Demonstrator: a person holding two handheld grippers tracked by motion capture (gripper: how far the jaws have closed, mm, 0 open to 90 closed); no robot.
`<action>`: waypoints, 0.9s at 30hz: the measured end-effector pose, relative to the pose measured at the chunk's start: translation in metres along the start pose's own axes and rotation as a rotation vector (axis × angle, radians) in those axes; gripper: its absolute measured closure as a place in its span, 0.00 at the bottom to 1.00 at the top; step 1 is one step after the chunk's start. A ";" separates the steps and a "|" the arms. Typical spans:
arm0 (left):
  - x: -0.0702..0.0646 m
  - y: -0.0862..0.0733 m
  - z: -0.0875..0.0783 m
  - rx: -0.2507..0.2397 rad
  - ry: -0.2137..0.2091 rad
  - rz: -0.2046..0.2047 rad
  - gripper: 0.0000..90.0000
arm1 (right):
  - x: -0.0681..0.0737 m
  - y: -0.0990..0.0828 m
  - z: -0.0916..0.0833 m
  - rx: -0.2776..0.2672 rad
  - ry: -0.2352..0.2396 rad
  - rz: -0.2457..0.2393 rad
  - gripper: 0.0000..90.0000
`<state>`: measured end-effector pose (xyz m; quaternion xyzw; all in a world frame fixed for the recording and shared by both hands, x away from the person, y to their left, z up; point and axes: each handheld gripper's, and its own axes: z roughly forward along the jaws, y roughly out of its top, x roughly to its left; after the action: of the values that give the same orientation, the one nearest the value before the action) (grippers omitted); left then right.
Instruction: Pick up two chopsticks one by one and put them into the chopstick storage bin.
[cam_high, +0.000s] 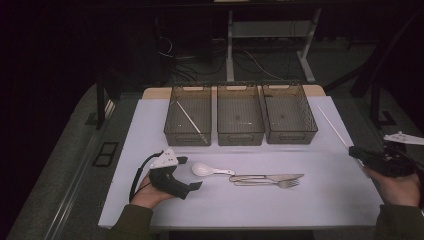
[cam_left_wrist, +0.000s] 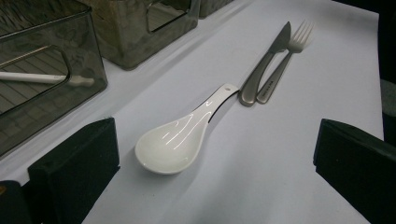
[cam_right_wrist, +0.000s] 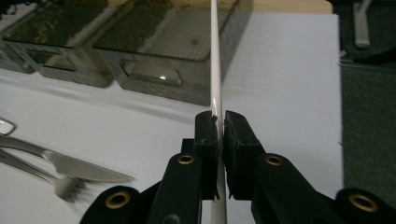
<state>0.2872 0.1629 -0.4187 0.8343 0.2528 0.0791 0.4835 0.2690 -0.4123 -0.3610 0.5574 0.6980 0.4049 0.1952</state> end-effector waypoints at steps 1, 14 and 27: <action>0.000 0.000 0.000 -0.001 0.000 -0.001 0.00 | 0.003 0.004 0.003 0.000 0.014 -0.008 0.94; 0.000 0.000 0.000 -0.004 -0.005 0.000 0.00 | 0.061 0.043 0.055 0.039 0.114 -0.140 0.94; 0.000 0.000 0.000 -0.011 -0.007 -0.005 0.00 | 0.113 0.072 0.103 0.072 0.187 -0.215 0.94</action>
<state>0.2871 0.1628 -0.4193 0.8313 0.2529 0.0763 0.4891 0.3542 -0.2669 -0.3458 0.4460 0.7829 0.4064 0.1513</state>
